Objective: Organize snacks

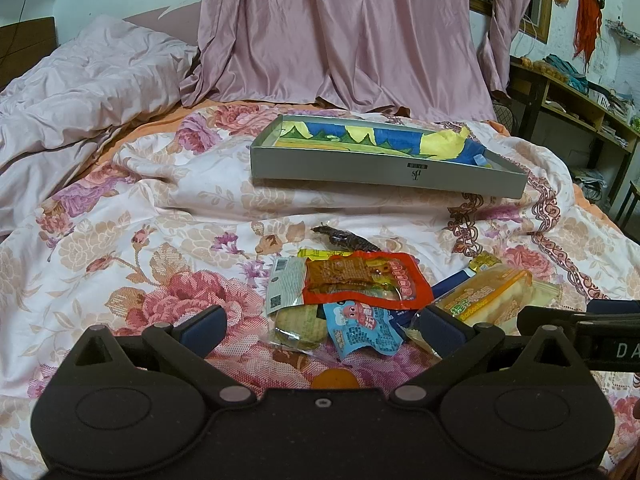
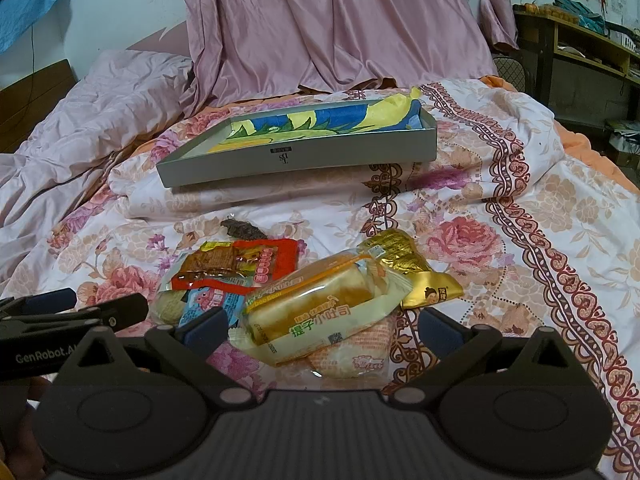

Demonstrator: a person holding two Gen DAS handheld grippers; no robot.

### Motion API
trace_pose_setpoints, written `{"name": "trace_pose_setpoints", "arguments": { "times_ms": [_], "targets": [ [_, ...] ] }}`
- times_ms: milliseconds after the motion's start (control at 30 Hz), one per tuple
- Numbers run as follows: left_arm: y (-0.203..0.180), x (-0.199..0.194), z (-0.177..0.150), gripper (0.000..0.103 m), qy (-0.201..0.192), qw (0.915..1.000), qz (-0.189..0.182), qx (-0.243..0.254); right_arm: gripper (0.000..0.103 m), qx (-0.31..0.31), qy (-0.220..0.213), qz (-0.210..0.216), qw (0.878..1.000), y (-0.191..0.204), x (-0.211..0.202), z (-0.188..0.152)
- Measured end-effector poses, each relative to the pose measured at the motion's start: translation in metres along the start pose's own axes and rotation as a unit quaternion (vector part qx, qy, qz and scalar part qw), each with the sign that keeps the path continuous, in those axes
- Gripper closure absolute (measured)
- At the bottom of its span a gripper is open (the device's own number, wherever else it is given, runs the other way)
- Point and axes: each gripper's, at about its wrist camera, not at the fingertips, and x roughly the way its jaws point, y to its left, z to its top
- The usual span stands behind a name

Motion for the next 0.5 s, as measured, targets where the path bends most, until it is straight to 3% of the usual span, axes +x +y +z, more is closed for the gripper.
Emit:
{"name": "trace_pose_setpoints", "arguments": {
  "times_ms": [367, 500],
  "targets": [
    [0.028, 0.013, -0.014, 0.001, 0.025, 0.9984, 0.047, -0.018, 0.000, 0.043, 0.002, 0.014, 0.999, -0.017, -0.002, 0.003],
    [0.036, 0.016, -0.012, 0.001, 0.036, 0.9984, 0.039, -0.018, 0.000, 0.045, 0.003, 0.015, 0.999, -0.018, 0.001, 0.005]
  ]
}}
